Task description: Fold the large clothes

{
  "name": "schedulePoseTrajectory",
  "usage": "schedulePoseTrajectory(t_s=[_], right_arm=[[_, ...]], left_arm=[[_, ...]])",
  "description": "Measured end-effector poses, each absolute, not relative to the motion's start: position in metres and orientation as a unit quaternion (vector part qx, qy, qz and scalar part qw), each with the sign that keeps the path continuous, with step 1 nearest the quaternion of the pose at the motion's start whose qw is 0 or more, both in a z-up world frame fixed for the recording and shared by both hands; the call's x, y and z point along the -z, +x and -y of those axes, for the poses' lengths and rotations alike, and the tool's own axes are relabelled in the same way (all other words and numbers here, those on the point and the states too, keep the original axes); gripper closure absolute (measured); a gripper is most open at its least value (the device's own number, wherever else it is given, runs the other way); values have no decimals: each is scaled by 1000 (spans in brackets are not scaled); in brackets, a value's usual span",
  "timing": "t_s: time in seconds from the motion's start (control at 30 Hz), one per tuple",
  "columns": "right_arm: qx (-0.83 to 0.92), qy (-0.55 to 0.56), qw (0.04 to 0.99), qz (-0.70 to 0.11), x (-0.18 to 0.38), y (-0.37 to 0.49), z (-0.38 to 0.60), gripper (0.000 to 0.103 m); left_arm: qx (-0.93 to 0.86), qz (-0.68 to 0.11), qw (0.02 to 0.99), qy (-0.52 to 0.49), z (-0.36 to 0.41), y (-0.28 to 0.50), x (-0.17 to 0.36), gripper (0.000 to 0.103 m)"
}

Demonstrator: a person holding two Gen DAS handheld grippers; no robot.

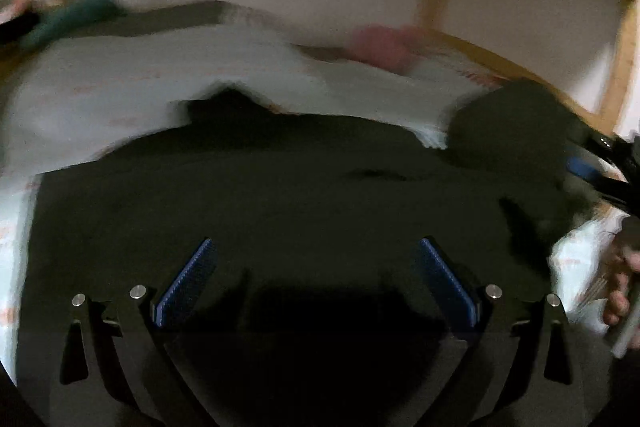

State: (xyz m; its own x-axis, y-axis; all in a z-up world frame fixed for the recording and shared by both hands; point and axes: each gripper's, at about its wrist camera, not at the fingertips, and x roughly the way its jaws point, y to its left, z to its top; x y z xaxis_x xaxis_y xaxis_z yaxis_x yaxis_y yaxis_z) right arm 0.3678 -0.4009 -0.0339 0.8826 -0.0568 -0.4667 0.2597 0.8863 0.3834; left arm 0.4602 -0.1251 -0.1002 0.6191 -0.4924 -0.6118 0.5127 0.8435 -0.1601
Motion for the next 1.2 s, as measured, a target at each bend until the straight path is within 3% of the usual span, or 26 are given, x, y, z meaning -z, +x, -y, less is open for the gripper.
schedulePoseTrajectory(t_s=[0.13,0.33,0.7,1.03,1.2], right_arm=[[119,283,929,-209,31,346,468,3],[86,272,935,-212,36,326,505,4],[84,241,948,-192,16,294,538,3],[74,327,926,-175,5,299,631,3],[63,425,888,-163,19,310,689,3]], left_arm=[[367,-362,857,-2,236,462,102,5],[375,-357,855,31,349,465,98,5],[372,-333,865,47,412,485,65,5],[394,-299,864,95,483,475,29,5],[399,-283,862,133,524,471,17,5]])
